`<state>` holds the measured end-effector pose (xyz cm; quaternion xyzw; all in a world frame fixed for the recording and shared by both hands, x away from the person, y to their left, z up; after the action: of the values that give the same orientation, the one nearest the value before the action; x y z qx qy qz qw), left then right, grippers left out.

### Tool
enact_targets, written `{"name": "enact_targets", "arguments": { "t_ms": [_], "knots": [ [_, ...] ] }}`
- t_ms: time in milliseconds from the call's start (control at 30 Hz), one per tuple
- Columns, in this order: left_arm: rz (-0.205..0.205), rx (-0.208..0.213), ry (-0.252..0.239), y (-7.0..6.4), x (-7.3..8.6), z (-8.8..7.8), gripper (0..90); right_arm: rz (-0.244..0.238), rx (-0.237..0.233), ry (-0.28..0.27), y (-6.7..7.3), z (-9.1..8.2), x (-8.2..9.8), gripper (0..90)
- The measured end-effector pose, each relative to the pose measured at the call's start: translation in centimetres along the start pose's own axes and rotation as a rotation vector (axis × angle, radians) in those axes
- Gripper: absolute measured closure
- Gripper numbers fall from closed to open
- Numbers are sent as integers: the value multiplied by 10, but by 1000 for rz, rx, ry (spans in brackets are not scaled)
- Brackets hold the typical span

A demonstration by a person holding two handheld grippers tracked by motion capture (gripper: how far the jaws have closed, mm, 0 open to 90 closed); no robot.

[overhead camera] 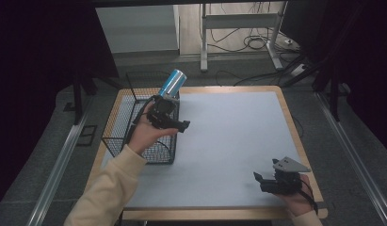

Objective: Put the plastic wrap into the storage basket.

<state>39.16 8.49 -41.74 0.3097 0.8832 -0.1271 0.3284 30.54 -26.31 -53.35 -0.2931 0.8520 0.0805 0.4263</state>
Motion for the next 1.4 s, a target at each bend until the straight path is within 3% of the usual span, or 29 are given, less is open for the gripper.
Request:
{"name": "enact_targets", "arguments": {
  "t_ms": [33, 133, 167, 200, 233, 267, 333, 367, 467, 533, 900, 1000, 1400],
  "knots": [
    [0, 0, 0, 0, 0, 0, 171, -4, -1, 2, 1, 0, 0, 147],
    [28, 51, -5, -22, 18, 0, 168, -8, 0, -5, 4, 1, -4, 147],
    [28, 51, -5, -22, 18, 0, 168, -8, 0, -5, 4, 1, -4, 147],
    [38, 80, -26, -34, 27, -1, 168, -16, -2, -13, 5, 2, -7, 148],
    [38, 80, -26, -34, 27, -1, 168, -17, -4, -14, 6, 3, -8, 148],
    [54, 107, -41, -46, 37, -1, 168, -22, -7, -13, 6, 5, -8, 148],
    [63, 119, -47, -51, 42, -1, 171, -24, -11, -8, 7, 6, -7, 148],
    [75, 148, -62, -62, 53, 2, 175, -29, -15, 0, 8, 7, -6, 148],
    [67, 178, -62, -74, 68, 9, 177, -26, -12, -6, 6, 5, -5, 148],
    [86, 181, -37, -80, 76, 15, 177, -22, -10, -10, 5, 3, -5, 148],
    [112, 170, 19, -93, 112, 37, 174, -32, -14, 0, 4, 6, -3, 148],
    [106, 154, 23, -90, 115, 39, 171, -33, -15, -5, 4, 6, -4, 148],
    [98, 163, 37, -87, 119, 47, 166, -39, -13, -7, 4, 6, -3, 148]
  ]
}}
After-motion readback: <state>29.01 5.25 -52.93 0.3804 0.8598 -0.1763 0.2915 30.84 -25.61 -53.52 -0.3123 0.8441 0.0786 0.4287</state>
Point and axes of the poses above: each handheld gripper's, and its own axes: z roughly forward along the jaws, x roughly out of its underside, y roughly to its left, the point moved 5 cm from there along z, roughly forward along the jaws, and after that the axes turned 2 degrees about y, right-handed, at the moved point
